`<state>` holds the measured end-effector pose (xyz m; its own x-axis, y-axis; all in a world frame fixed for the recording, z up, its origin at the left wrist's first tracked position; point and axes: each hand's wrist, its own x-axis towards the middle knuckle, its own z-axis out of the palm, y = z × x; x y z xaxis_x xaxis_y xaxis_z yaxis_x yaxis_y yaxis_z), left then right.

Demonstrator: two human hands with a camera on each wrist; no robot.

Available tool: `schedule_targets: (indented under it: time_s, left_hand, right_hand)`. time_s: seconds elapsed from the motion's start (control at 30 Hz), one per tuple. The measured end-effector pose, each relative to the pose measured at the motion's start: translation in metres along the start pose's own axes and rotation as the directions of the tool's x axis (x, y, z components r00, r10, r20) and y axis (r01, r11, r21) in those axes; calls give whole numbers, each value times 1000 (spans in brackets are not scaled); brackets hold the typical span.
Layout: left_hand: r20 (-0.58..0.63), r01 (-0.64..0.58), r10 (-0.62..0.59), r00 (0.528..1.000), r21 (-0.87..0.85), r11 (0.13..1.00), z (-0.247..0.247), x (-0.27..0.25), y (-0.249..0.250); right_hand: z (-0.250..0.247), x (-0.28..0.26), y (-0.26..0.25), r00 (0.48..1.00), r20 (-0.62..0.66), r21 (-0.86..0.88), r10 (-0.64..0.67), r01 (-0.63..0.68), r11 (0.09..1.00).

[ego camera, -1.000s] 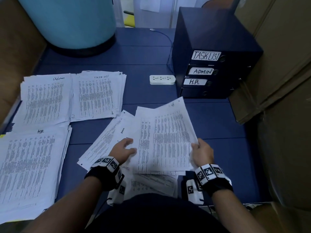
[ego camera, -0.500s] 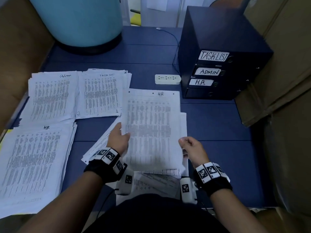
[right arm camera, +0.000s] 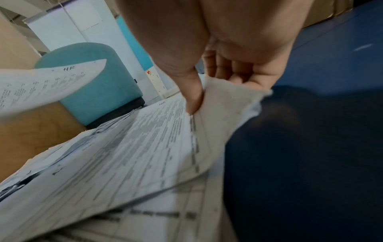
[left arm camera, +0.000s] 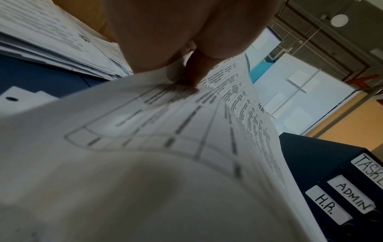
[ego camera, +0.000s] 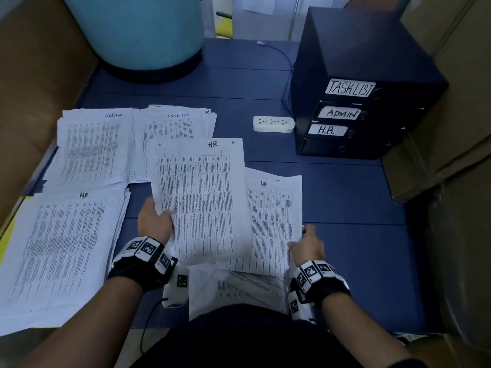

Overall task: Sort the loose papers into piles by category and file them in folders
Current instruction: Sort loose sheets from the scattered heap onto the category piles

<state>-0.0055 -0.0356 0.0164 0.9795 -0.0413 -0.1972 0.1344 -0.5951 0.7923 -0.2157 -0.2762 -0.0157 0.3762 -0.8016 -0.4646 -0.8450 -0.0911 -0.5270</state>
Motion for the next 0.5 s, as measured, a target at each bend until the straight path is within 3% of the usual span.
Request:
schedule_targets:
  time_s: [0.17, 0.3, 0.37, 0.5]
  left_hand:
    - [29, 21, -21, 999, 2, 1000, 0, -1, 2]
    - [62, -1, 3, 998, -26, 1000, 4, -8, 7]
    - [94, -1, 6, 996, -47, 999, 6, -11, 12]
    - [210, 27, 3, 978, -141, 990, 12, -15, 23]
  right_hand:
    - [-17, 2, 4, 998, -56, 81, -33, 37, 996]
    - [-29, 6, 8, 990, -104, -69, -99, 92, 993]
    - [-38, 8, 7, 986, -125, -24, -114, 112, 993]
    - [-55, 5, -4, 972, -127, 239, -197, 223, 945]
